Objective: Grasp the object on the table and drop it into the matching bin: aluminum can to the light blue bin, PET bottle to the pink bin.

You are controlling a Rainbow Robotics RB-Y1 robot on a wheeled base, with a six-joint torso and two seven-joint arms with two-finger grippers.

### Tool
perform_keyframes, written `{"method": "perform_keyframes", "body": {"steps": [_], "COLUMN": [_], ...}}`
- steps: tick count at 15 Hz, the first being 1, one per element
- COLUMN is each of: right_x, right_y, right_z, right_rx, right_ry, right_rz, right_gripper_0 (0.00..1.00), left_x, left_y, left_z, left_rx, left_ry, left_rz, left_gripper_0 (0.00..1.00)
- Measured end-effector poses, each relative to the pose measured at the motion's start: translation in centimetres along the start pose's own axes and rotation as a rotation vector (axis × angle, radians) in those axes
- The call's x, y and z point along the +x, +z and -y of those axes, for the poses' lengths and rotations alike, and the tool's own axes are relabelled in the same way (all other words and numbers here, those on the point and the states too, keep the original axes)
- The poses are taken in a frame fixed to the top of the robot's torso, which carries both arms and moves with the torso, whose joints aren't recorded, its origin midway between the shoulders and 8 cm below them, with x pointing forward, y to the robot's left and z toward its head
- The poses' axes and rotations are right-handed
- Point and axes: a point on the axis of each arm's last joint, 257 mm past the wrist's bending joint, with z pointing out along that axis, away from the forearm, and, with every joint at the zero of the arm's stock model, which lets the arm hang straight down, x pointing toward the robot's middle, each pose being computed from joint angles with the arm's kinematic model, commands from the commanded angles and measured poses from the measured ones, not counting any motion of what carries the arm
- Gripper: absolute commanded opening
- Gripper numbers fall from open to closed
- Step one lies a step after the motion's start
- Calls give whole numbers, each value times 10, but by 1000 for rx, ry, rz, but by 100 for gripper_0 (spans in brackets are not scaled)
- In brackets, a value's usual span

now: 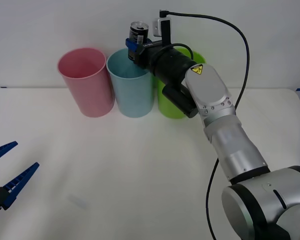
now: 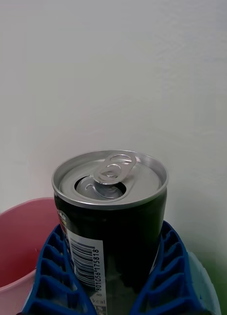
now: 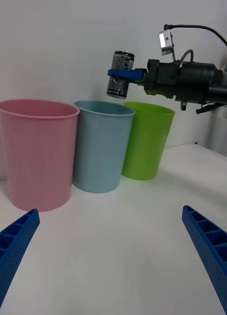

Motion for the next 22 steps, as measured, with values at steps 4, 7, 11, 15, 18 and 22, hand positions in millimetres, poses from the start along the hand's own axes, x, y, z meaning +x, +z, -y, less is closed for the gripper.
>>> {"method": "perform_keyframes", "body": {"steps": [4, 7, 11, 15, 18, 22], "right_x": [1, 2, 2, 2, 1, 0], "right_y": [1, 1, 2, 2, 1, 2], "right_z": [-5, -7, -9, -8, -8, -16], "right_rx": [-10, -14, -18, -17, -16, -41], "right_ry": [-1, -3, -6, -19, -28, -7], "right_rz": [-2, -4, -4, -2, 0, 6], "right_gripper_0": [0, 0, 88, 100, 100, 100], "left_x": [0, 0, 0, 0, 0, 0], "left_y": [0, 0, 0, 0, 0, 0], "left_z": [0, 0, 0, 0, 0, 0], "left_rx": [0, 0, 0, 0, 0, 0], "left_ry": [0, 0, 0, 0, 0, 0], "left_rz": [0, 0, 0, 0, 0, 0], "left_gripper_0": [100, 100, 100, 100, 100, 100]}}
